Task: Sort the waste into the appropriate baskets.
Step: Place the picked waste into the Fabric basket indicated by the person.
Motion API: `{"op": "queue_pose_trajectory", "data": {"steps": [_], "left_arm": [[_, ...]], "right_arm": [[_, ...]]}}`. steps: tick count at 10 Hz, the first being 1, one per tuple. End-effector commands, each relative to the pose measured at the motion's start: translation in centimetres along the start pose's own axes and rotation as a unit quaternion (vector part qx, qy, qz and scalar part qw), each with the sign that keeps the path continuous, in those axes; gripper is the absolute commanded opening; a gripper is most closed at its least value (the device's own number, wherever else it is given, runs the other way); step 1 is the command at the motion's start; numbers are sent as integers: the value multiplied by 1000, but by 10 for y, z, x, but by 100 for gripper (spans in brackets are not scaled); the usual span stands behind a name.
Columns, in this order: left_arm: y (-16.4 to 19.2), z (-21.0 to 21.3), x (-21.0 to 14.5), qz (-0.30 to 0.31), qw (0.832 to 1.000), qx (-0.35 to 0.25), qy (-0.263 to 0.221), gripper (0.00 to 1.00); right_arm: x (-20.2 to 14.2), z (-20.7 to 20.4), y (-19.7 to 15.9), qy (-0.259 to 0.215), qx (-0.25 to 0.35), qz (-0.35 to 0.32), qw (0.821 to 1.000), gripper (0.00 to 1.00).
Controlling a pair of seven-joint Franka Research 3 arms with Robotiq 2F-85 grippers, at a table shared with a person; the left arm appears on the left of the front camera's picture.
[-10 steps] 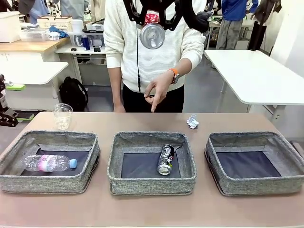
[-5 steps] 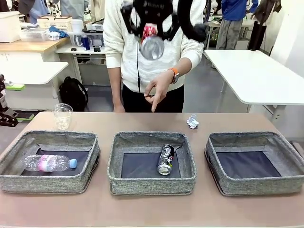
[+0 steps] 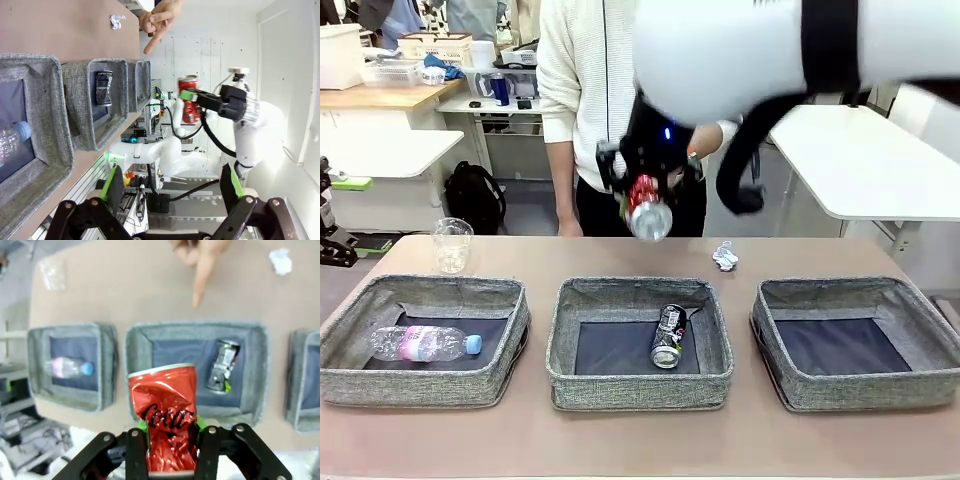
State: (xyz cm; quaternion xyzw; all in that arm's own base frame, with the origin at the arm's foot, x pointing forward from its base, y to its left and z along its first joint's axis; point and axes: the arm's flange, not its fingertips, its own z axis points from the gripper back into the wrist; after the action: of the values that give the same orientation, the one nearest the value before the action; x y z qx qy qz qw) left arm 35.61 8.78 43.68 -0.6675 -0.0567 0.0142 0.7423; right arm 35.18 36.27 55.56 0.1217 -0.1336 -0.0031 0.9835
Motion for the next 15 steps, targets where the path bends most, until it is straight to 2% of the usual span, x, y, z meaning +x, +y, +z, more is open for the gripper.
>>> {"op": "queue_pose_trajectory", "data": {"steps": [1, 5, 11, 12, 13, 14, 15], "left_arm": [[-1, 1, -4, -5, 1000, -2, 5, 100], [-1, 1, -4, -5, 1000, -2, 5, 100], [-1, 1, -4, -5, 1000, -2, 5, 100], [-1, 1, -4, -5, 1000, -2, 5, 100], [-1, 1, -4, -5, 1000, -2, 5, 100], [-1, 1, -4, -5, 1000, -2, 5, 100], [-1, 1, -4, -5, 1000, -2, 5, 100]], "right_arm": [[-11, -37, -28, 17, 38, 8, 999, 29], [-9, -119, -59, 20, 58, 15, 998, 29], [-9, -127, -64, 35, 57, 9, 998, 29], [-8, -127, -65, 24, 58, 9, 998, 86], [-8, -128, -65, 27, 59, 6, 998, 87], [-8, -128, -66, 26, 60, 5, 998, 100], [-7, -128, -66, 26, 60, 5, 998, 90]]}}
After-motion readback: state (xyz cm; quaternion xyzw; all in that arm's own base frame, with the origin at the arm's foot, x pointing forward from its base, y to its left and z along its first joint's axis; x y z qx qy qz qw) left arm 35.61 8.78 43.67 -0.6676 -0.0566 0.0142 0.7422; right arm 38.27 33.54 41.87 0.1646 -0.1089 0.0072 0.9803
